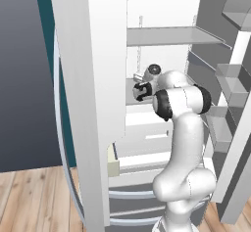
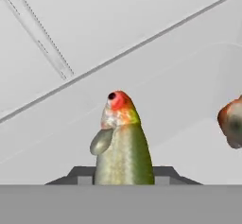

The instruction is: Gather the potato and avocado from the fridge and place them on a tray on the dining counter. Then gather the fishs from the fridge and place them on the other tray.

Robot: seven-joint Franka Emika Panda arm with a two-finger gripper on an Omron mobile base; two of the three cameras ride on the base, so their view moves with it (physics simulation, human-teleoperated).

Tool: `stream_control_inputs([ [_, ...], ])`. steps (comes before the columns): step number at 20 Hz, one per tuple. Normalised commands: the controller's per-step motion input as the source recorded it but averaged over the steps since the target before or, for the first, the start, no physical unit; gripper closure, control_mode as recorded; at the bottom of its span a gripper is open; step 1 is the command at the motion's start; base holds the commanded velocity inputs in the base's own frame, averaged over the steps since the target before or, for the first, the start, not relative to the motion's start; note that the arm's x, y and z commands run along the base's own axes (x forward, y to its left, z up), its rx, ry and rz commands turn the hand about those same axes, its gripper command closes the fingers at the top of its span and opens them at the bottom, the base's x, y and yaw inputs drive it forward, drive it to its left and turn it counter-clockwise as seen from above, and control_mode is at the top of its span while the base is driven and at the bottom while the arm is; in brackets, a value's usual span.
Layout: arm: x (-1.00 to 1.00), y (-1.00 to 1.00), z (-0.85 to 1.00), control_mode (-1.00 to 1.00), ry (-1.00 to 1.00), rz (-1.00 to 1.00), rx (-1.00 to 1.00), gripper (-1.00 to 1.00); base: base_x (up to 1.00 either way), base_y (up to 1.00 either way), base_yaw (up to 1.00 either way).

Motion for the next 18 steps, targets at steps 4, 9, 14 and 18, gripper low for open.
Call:
stream_control_inputs([
  [4,-0.96,0.21,0.13,-1.0,-0.3,0.01,0.01,1.0,0.0,0.0,0.0],
  [9,-0.67,0.24,0.84,-1.0,0.11,0.05,0.06,1.0,0.0,0.0,0.0],
  [14,-0.61,0.42,0.99,-1.0,0.27,0.03,0.0,1.0,0.0,0.0,0.0],
  [18,-0.97,0.21,0.7,-1.0,0.23,0.0,-0.06,1.0,0.0,0.0,0.0],
])
